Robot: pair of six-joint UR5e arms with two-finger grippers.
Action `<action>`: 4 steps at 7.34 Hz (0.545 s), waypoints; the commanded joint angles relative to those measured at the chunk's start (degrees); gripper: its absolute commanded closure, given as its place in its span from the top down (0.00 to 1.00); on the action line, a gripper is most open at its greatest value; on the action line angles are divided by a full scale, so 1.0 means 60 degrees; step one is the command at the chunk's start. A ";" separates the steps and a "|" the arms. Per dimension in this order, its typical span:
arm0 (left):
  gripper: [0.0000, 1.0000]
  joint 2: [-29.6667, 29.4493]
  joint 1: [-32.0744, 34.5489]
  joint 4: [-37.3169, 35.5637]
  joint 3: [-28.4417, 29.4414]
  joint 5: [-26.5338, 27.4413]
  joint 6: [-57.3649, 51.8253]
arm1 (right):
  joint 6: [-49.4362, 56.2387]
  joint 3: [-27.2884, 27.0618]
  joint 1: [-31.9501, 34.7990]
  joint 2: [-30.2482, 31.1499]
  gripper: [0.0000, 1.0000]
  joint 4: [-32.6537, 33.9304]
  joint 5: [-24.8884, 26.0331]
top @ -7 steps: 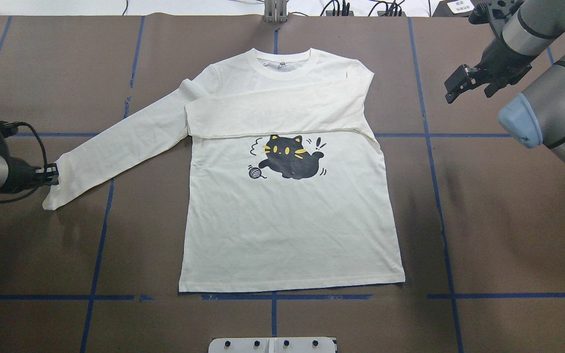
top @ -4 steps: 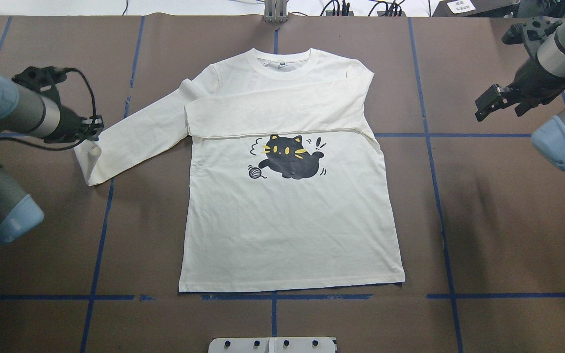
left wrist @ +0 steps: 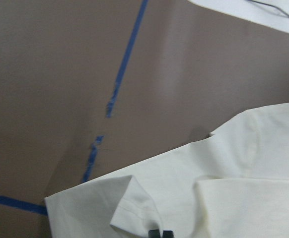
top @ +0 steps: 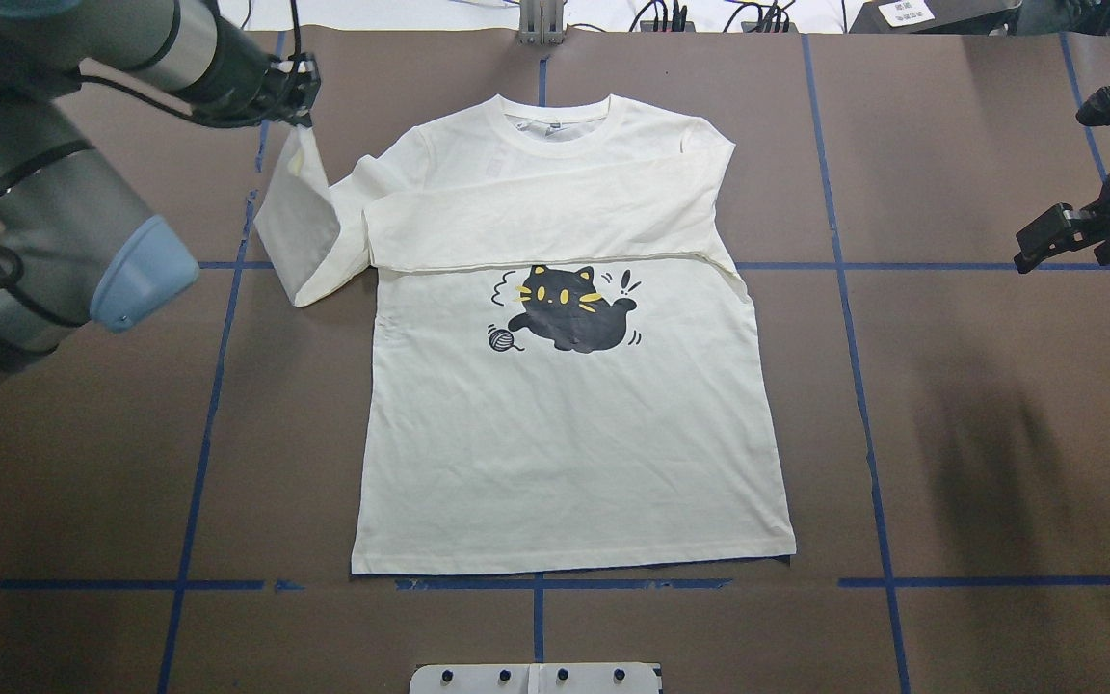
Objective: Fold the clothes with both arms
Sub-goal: 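Fold the held sleeve across the shirt toward the collar with the left gripper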
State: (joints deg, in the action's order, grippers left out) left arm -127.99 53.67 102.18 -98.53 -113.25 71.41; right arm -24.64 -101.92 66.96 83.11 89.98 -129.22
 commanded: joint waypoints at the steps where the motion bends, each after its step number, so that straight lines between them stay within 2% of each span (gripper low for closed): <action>1: 0.00 -0.2634 0.0006 -0.0126 0.1381 -0.0574 0.1141 | 0.0006 -0.0006 0.0104 0.0108 1.00 0.0003 0.0004; 2: 0.00 -0.3591 -0.0299 0.0136 0.2364 -0.0621 0.1948 | 0.0006 -0.0006 0.0104 0.0123 1.00 0.0003 -0.0011; 4: 0.00 -0.3732 -0.1206 0.1655 0.3656 -0.0490 0.2949 | 0.0006 -0.0006 0.0119 0.0123 1.00 0.0003 0.0004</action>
State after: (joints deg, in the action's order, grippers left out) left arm -148.90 49.54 106.98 -82.19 -116.50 85.33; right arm -24.61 -101.95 67.62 83.81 90.00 -129.22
